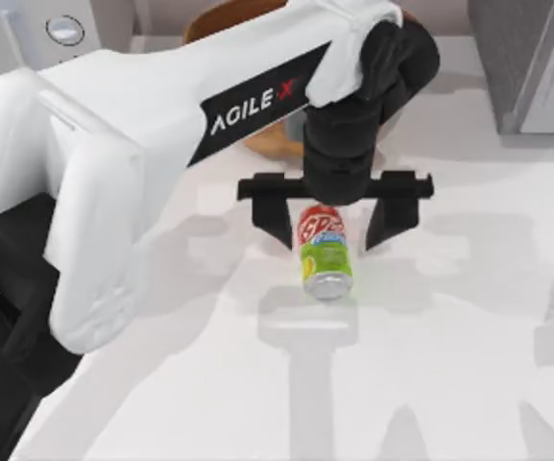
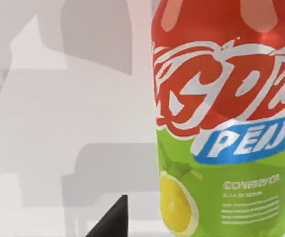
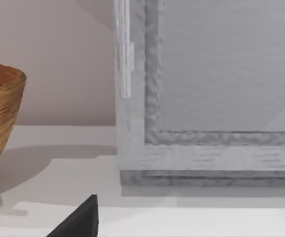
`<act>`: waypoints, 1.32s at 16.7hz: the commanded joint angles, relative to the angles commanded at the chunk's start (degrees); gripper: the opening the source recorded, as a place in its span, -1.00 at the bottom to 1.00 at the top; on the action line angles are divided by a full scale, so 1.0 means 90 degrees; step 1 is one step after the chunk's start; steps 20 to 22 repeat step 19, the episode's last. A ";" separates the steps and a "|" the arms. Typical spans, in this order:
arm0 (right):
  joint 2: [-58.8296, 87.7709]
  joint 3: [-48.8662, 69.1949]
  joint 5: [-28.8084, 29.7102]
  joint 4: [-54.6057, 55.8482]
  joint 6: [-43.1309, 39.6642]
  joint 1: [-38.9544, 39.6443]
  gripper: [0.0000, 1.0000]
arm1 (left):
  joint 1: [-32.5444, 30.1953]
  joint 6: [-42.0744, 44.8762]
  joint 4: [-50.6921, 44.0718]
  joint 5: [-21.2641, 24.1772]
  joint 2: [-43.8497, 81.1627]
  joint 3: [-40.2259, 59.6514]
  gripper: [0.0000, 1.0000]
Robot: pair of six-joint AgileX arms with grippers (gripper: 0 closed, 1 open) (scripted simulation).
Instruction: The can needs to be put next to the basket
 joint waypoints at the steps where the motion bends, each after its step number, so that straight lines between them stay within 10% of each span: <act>1: 0.0000 0.0000 0.0000 0.0000 0.0000 0.0000 1.00 | 0.0000 0.0000 0.0000 0.0000 0.0000 0.0000 1.00; 22: 0.0000 0.0000 0.0000 0.0000 0.0000 0.0000 1.00 | -0.0011 -0.0004 -0.1162 0.0002 0.0183 0.1342 1.00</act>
